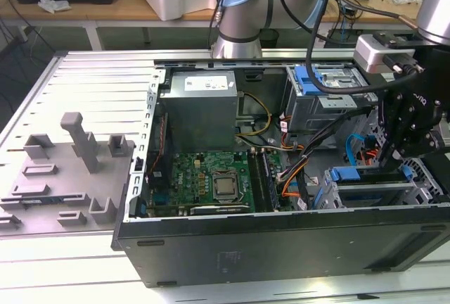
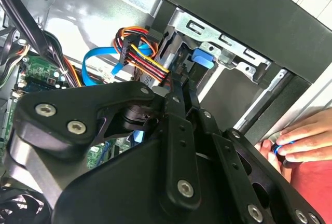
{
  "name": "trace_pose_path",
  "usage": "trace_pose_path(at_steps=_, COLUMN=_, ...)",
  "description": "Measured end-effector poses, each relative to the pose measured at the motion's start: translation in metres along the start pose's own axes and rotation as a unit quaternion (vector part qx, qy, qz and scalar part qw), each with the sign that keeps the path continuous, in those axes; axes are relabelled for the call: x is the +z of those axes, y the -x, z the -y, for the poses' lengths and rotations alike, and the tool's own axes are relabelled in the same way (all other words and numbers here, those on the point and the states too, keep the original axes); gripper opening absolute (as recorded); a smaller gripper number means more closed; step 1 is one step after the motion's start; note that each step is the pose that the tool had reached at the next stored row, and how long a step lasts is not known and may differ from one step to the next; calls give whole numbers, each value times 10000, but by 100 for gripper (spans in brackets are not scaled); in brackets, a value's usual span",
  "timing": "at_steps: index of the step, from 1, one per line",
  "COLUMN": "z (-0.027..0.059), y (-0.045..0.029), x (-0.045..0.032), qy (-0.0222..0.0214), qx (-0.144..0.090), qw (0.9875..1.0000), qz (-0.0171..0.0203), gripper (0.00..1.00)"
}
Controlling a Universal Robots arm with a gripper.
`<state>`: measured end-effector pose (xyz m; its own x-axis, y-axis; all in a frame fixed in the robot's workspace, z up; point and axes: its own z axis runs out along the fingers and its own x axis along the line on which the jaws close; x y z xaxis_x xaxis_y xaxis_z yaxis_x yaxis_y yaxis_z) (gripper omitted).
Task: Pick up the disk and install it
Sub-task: 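Insert the first disk wire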
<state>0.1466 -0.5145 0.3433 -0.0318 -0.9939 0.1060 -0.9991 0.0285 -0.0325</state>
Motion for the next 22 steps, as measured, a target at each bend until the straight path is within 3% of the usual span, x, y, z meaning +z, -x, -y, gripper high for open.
trace_pose_path(at_steps=4, z=1, y=-12, x=1, qy=3, qx=16, qw=10000, qz=58, gripper=17)
trace_pose_path(at_steps=22, z=3, y=-26, x=31, qy=4, qx=25, qw=10000, qz=58, gripper=17)
